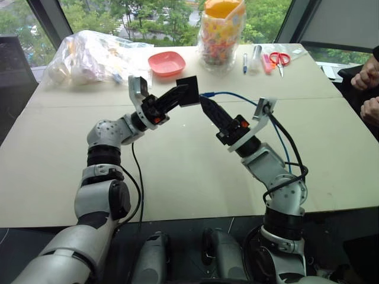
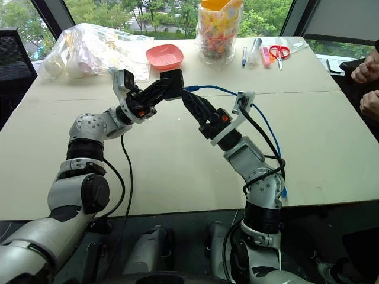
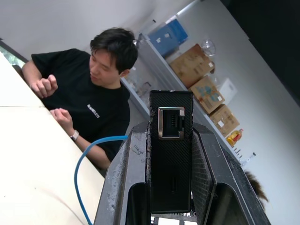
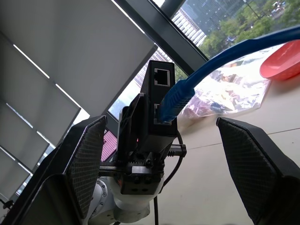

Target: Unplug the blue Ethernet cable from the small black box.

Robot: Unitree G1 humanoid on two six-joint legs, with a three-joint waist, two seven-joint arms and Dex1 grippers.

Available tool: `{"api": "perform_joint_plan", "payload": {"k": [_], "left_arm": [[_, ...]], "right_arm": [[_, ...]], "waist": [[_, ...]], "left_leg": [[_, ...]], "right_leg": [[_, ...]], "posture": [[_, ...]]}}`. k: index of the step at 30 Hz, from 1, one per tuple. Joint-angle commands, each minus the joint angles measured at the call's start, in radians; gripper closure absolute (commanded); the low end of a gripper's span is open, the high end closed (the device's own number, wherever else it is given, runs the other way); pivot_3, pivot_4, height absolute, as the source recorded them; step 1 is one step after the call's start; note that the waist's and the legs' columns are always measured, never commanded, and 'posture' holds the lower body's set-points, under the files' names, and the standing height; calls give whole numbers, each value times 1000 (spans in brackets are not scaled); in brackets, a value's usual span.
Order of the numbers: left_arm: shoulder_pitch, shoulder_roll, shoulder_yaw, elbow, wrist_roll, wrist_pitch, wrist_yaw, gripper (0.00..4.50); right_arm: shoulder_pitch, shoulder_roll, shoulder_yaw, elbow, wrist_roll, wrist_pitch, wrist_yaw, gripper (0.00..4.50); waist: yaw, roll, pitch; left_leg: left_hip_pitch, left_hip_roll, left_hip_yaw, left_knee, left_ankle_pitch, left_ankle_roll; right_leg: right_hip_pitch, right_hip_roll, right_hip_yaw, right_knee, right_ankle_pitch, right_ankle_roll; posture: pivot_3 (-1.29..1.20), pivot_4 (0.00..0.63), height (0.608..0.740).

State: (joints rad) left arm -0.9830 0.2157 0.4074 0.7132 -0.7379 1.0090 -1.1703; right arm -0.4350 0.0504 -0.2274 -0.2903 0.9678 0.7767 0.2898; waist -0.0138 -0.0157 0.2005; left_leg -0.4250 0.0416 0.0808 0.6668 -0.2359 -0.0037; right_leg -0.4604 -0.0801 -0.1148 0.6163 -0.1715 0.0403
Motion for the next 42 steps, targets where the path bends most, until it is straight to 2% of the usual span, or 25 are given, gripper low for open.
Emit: {"api": "perform_joint_plan", "payload": {"k": [1,8,9,11,17,26,28,35,39,42], "left_arm": [[11,-1,-8,-64,-44,19,11,4001],[27,-1,-15,-88,-68,28,30,4001],[29,-1,-16,-91,-71,29,31,4001],[30,0,-19,-93,-74,30,32,4001],[31,4,-27,-94,-80,29,34,4001],[33,17,-28,-80,-71,-1,53,4001],[36,51,-13,-65,-65,-21,58,4001],[53,168,34,-8,-54,-117,91,4001],[79,154,5,-44,23,-267,181,4001],[128,100,-106,-153,163,-445,267,4001]], "right_arm": [[-13,2,14,-6,19,-33,-4,594],[-18,-3,21,13,27,-57,-5,594],[-18,-4,22,14,28,-59,-5,823],[-18,-4,24,17,28,-65,-4,1417],[-20,1,38,25,33,-82,2,4474],[-8,-7,56,33,27,-91,-14,4474],[-27,-48,21,54,5,-109,-24,4474],[-156,-327,-78,157,-53,-126,15,4474],[-277,-493,-94,279,-141,-136,56,4474],[-360,-572,-48,485,-286,-190,81,4474]], "waist": [[0,0,0],[0,0,0],[0,0,0],[0,0,0],[0,0,0],[0,0,0],[-1,0,0],[0,0,0],[5,1,0],[6,0,0]], "left_leg": [[0,0,0,0,0,0],[0,0,0,0,0,0],[0,0,0,0,0,0],[0,0,0,0,0,0],[0,0,0,0,0,0],[0,0,0,0,0,0],[0,0,0,0,0,0],[-1,0,1,-1,0,0],[-1,-1,1,-1,0,0],[-1,-3,1,-1,0,0]], "right_leg": [[0,0,0,0,0,0],[0,0,0,0,0,0],[0,0,0,0,0,0],[0,0,0,0,0,0],[0,0,0,0,0,0],[0,0,0,-1,0,0],[0,0,0,-1,0,0],[-1,0,0,-1,0,0],[-1,0,0,-2,0,0],[0,-1,0,-3,0,0]], "posture": [[0,150,740],[0,150,740],[0,150,740],[0,150,740],[0,150,740],[0,150,740],[0,150,740],[0,150,740],[0,150,740],[0,150,740]]}}
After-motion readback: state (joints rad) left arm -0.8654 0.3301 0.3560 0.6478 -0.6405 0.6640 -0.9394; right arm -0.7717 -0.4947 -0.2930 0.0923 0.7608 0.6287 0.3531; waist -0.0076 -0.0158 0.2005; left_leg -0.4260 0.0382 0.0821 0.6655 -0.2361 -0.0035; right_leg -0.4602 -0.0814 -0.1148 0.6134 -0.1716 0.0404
